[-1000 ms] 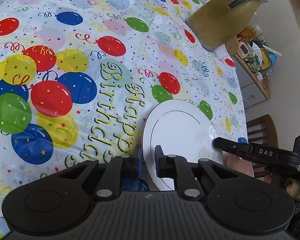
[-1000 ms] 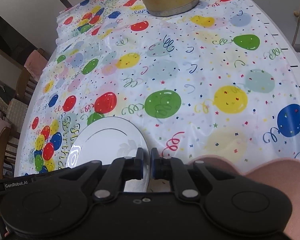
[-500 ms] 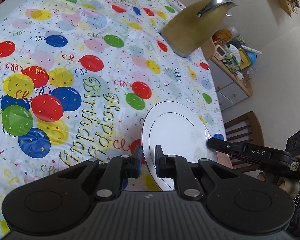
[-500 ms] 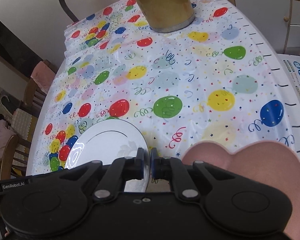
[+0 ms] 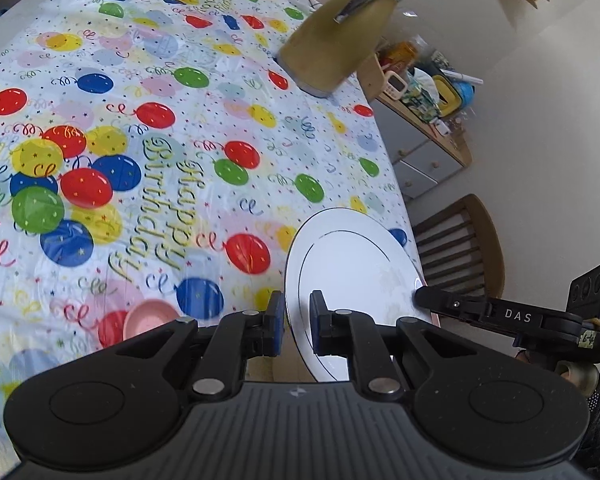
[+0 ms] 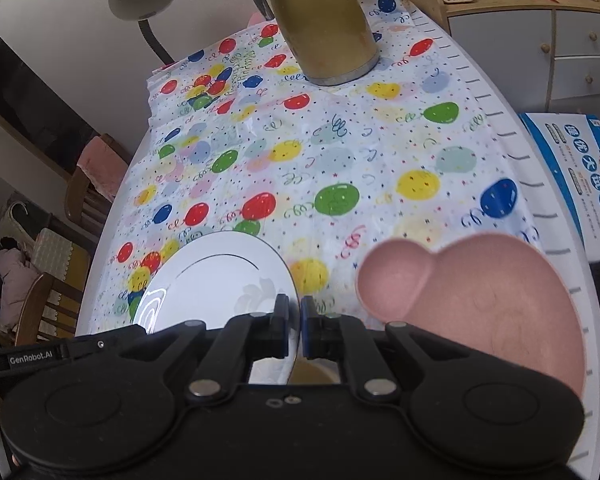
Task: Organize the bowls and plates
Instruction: 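Carry the small white plate with both grippers over the large white plate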
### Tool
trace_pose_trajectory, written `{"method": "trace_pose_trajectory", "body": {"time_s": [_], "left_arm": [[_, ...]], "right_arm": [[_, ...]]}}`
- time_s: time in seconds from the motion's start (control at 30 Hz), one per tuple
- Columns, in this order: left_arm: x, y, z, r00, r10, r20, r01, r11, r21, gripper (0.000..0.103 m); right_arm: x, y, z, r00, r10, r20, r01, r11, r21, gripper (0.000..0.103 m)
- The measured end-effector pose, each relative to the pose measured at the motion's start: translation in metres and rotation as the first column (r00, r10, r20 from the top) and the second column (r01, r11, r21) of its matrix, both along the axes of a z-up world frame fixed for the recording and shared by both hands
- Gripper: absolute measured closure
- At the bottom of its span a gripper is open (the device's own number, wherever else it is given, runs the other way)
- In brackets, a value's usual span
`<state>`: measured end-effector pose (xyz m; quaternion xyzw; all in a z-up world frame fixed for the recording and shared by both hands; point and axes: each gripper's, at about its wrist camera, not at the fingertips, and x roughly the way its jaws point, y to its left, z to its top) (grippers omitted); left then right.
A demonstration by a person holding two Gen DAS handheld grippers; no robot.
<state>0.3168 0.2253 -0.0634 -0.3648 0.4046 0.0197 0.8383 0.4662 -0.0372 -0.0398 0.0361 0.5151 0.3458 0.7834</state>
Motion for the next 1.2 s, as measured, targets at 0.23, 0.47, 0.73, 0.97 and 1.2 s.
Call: {"method": "trace_pose_trajectory", "body": {"time_s": [0.23, 0.47, 0.73, 0.97, 1.2], "left_arm": [[-0.035, -0.029, 0.004, 0.998, -0.058, -0.009, 0.058, 0.998, 0.005, 0.091], [-0.077, -0.060, 0.006, 0.995, -0.103, -0.019, 0.103, 0.995, -0.009, 0.091], [-0.119, -0.100, 0.010, 0.984, -0.173, -0.030, 0.173, 0.985, 0.005, 0.091], [-0.148, -0.138, 0.004, 0.966, -0.256, -0.048, 0.257, 0.966, 0.013, 0.091], [-0.170, -0.176, -0.008, 0.939, -0.336, -0.073, 0.338, 0.941, 0.027, 0.091]], "right_arm": [[-0.042, -0.034, 0.004, 0.999, -0.044, -0.012, 0.044, 0.999, 0.002, 0.098], [-0.089, -0.068, 0.007, 0.997, -0.082, -0.009, 0.082, 0.997, 0.006, 0.098], [-0.148, -0.112, 0.004, 0.990, -0.137, -0.019, 0.137, 0.991, 0.013, 0.098], [-0.199, -0.154, -0.006, 0.978, -0.204, -0.034, 0.204, 0.979, 0.022, 0.098], [-0.243, -0.199, -0.020, 0.958, -0.280, -0.061, 0.282, 0.959, 0.023, 0.098]]}}
